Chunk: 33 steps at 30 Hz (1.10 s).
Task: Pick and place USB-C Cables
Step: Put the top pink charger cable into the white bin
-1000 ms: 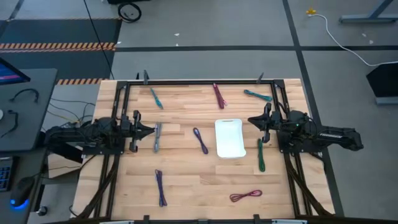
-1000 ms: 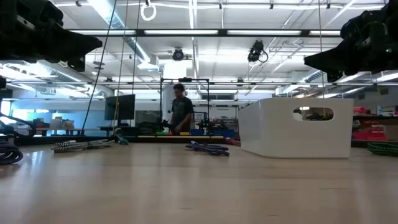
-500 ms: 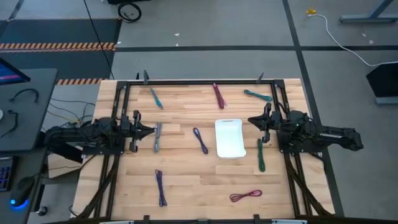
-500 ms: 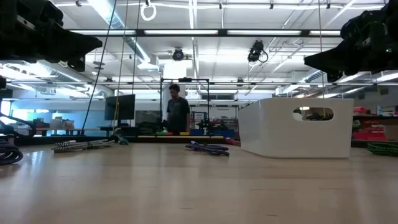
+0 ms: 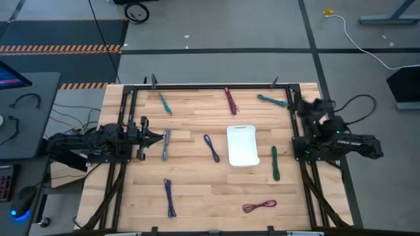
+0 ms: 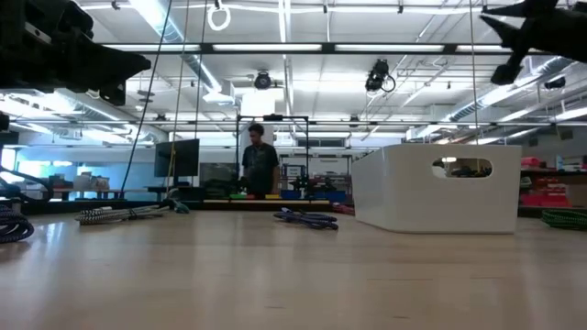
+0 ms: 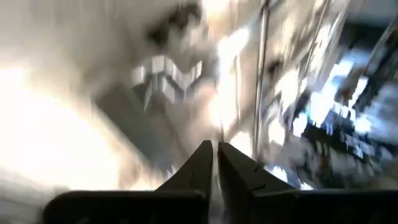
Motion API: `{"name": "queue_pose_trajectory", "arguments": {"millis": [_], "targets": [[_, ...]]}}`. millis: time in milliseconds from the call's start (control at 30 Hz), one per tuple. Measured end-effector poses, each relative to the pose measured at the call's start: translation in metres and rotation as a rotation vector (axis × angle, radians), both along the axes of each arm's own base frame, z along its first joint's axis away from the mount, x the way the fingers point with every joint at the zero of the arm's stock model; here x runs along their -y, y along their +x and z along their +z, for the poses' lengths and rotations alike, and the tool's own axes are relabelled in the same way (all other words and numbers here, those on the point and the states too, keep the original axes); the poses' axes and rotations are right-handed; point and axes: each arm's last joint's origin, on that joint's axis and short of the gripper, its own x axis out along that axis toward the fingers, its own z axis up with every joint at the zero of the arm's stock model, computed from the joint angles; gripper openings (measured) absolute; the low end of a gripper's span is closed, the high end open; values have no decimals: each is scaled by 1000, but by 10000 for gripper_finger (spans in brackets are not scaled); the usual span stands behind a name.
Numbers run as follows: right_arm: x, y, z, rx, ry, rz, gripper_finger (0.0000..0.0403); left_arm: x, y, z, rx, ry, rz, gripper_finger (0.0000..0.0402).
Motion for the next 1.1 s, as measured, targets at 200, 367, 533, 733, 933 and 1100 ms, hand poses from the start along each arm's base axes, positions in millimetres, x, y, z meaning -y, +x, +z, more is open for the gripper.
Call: {"name": "queue_pose_trajectory", "arguments": {"millis": [200, 367, 533, 733, 933, 1100], "targets": [[5, -6, 0, 24, 159, -224, 31, 0, 0, 0, 0, 0, 0, 35], [7, 12, 26, -71, 191, -134, 31, 0, 0, 0, 0, 0, 0, 33], [16, 51, 72, -296, 169, -204, 31, 0, 0, 0, 0, 0, 0, 27], [44, 119, 103, -671, 99, -211, 31, 0, 0, 0, 0, 0, 0, 28], [92, 184, 93, -1037, 209, 196, 31, 0, 0, 0, 0, 0, 0, 35], [123, 235, 82, -969, 193, 339, 31, 0, 0, 0, 0, 0, 0, 33]]}}
